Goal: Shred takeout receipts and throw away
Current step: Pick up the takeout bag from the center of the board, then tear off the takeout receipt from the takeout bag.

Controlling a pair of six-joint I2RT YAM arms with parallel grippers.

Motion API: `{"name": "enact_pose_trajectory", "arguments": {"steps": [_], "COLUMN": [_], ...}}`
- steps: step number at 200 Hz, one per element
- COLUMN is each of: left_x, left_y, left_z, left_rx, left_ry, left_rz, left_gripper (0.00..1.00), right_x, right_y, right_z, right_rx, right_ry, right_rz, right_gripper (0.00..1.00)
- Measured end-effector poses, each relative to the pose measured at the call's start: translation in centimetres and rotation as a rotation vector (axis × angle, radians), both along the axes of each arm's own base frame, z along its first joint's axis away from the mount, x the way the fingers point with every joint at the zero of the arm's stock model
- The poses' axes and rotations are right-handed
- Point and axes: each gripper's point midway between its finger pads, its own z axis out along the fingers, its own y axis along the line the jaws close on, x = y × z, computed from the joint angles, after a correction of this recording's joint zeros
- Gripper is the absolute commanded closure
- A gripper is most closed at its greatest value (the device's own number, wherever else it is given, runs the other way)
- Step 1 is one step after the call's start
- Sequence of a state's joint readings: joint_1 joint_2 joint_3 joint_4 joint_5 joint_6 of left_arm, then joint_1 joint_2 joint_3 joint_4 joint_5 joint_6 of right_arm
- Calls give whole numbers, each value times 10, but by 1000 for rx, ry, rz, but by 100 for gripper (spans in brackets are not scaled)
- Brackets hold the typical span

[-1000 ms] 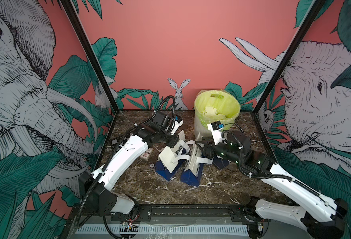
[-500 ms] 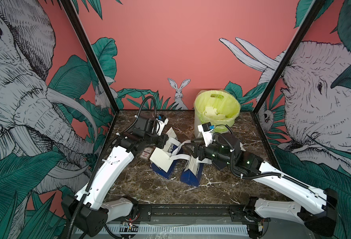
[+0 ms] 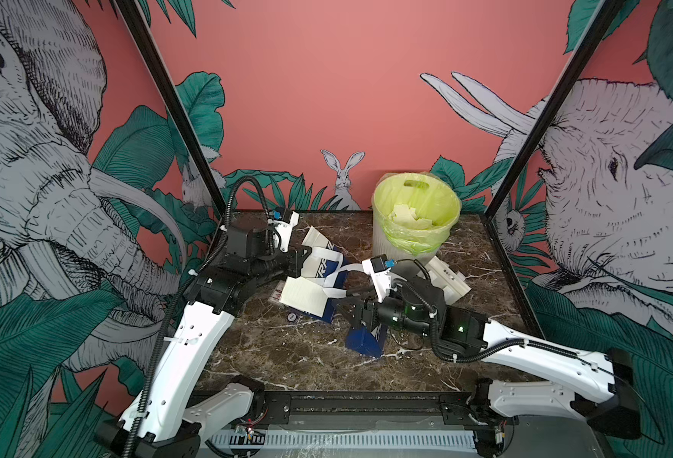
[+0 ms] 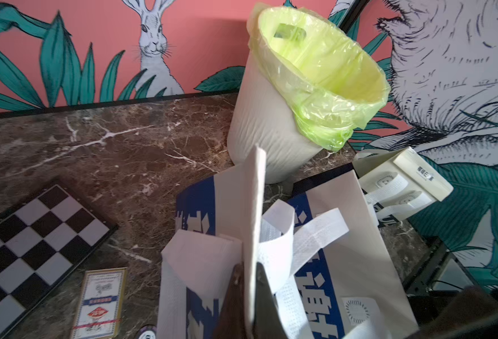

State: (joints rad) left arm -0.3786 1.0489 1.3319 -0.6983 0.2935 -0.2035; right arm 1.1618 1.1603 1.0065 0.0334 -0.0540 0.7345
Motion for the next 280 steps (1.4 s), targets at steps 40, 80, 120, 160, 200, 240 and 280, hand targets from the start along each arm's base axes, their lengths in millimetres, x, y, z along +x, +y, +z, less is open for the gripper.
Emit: {"name": "enact_pose_trajectory", "arguments": {"steps": [40,80,120,160,200,240,280], "left_x": [-6,-12,-21,-27,-30,-28,-25], "left_y": [23,38,35,25,15,9,11], "left_z": [20,31,46,66,75,69,62], "left_rx": [77,111,22,-99,-192,-231,-222], "left_ry": [-82,-126,-140,-162,-158,-126,-115], "left_rz": [75,131,129,101,62,49,69], "left_gripper": [100,100,100,100,100,100,100], "right_x": [2,5,6,7,4,1,-2], "right_y": [12,19,29,41,49,44,31], "right_z": [-5,-2,2,5,3,4,11], "right_rx": [1,22,60,111,139,175,200], "right_ry": [1,-4,-8,6,31,29,18], "right_rz": [-7,-14,0,14,45,48,35], "right_gripper": [36,32,23,17,19,35,51]}}
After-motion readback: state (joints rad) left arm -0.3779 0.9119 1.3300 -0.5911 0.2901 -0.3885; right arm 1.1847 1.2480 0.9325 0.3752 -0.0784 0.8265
